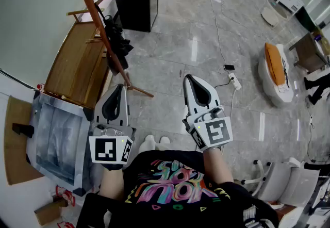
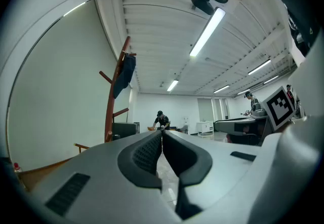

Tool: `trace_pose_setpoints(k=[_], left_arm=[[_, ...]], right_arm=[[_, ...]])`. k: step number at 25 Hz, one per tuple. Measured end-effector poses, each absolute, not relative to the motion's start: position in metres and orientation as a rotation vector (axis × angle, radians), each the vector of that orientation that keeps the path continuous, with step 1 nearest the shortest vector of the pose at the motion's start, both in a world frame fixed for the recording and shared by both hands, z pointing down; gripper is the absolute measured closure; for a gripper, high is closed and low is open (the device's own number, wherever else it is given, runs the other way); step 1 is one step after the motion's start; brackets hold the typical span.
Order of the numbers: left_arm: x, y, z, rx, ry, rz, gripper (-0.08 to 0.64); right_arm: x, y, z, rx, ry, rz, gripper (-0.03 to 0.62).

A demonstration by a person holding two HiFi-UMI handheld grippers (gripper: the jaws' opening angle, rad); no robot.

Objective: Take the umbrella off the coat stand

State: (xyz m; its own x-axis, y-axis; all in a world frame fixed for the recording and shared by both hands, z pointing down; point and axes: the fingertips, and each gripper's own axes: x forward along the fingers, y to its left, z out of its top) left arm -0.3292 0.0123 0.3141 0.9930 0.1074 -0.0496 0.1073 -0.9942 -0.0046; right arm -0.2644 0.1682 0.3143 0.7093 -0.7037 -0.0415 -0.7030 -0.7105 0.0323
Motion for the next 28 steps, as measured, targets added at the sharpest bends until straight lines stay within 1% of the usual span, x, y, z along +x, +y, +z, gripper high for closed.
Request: trace_pose_setpoints(k=[19,23,28], left_arm=[[-0.338,0.028,0.311,-3.104,-0.015,0.093,0.532],[-0.327,0.026,0.315,-3.097,-0.001,0.078,0.532],[-0.296,0.016,0.328,-3.099,0.005,0.052,0.532]], right_arm=[[-0.257,0.22,0.322,2.888,-1.206,-0.085,0.578],[-0.247,0.224,0.329,2.901,-1.211,-0.067,0.578],[-0.215,0.216,0.342,2.911,-1.203,-0.028,0.578]])
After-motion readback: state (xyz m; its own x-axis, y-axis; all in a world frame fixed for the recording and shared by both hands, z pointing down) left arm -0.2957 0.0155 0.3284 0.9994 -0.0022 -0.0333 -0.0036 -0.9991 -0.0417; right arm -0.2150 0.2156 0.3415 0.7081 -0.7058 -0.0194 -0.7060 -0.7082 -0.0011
